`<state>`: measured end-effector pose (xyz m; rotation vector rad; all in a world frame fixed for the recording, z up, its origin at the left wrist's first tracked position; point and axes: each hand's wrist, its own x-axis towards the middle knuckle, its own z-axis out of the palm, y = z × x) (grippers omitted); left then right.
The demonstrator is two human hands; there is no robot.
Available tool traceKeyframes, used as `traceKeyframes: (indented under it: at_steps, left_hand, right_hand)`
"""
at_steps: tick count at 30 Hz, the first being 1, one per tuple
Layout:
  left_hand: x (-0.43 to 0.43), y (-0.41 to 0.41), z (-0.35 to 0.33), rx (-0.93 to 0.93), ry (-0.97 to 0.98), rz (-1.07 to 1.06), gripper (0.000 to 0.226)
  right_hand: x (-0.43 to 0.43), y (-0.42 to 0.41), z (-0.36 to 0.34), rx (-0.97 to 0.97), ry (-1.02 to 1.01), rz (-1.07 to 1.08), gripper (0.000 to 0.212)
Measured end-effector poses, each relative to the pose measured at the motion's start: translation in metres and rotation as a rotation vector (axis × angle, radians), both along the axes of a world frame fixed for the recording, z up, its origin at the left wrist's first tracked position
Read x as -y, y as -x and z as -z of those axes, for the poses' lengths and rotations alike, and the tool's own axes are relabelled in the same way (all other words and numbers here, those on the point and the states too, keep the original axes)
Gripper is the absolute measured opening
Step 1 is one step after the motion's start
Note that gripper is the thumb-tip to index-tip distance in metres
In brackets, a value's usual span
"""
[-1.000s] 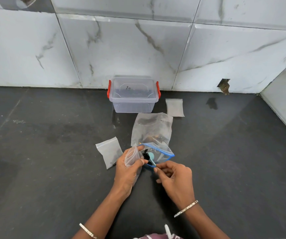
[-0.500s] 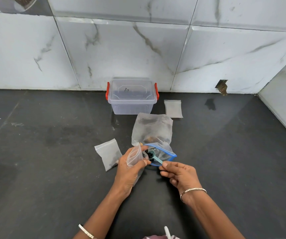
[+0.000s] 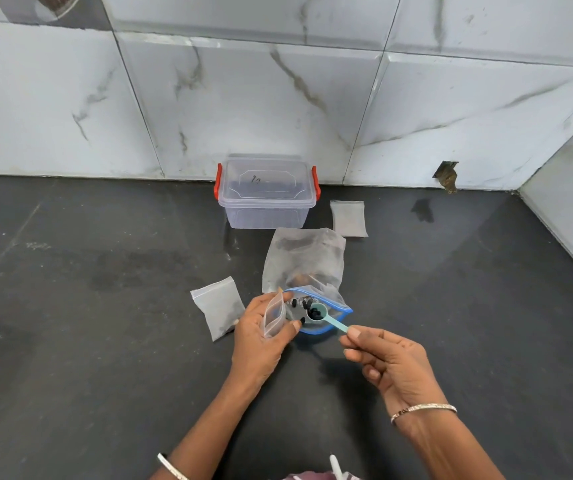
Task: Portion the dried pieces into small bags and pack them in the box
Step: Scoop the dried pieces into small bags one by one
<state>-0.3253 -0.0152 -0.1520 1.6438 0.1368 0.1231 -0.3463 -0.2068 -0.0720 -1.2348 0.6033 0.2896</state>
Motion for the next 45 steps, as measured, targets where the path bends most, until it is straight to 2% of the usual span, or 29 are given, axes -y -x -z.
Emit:
traceKeyframes:
  at_steps: [9, 17, 21, 25, 28, 30, 33, 37, 39, 42, 45]
  left_hand:
    - [0.002, 0.002, -0.008, 0.072, -0.148, 0.010, 0.045]
    - [0.002, 0.001, -0.007, 0.096, -0.139, -0.005, 0.040]
    - [0.002, -0.001, -0.004, 0.091, -0.143, -0.012, 0.050]
    - [0.004, -0.002, 0.000, 0.074, -0.141, -0.038, 0.047]
    - [0.004, -0.001, 0.001, 0.056, -0.155, -0.034, 0.055]
    - [0.004, -0.001, -0.001, 0.068, -0.145, -0.046, 0.047]
    - [0.003, -0.001, -0.003, 0.101, -0.163, -0.056, 0.037]
    - [0.002, 0.000, -0.001, 0.104, -0.183, -0.036, 0.046]
    - [0.002, 0.000, 0.000, 0.104, -0.180, -0.029, 0.047]
    - [0.004, -0.001, 0.002, 0.098, -0.165, -0.029, 0.041]
    - [0.005, 0.001, -0.001, 0.080, -0.131, -0.044, 0.049]
  right_hand:
    - [-0.015, 0.001, -0.020, 0.103, 0.009, -0.091, 0.016]
    - [-0.026, -0.005, -0.026, 0.176, 0.070, -0.154, 0.012]
    - [-0.021, -0.003, -0.030, 0.185, 0.058, -0.151, 0.019]
    - [-0.019, -0.003, -0.034, 0.185, 0.042, -0.160, 0.026]
    - [-0.020, -0.002, -0.032, 0.164, 0.048, -0.166, 0.022]
    - [-0.022, 0.000, -0.029, 0.150, 0.086, -0.187, 0.016]
    - [-0.023, 0.002, -0.028, 0.190, 0.193, -0.204, 0.007]
    - [-0.025, 0.004, -0.032, 0.336, 0.378, -0.259, 0.005]
    - [-0.027, 0.006, -0.028, 0.489, 0.614, -0.308, 0.005]
    - [-0.028, 0.009, -0.018, 0.863, 1.142, -0.446, 0.007]
    - [-0.029, 0.015, -0.009, 1.039, 1.292, -0.484, 0.017]
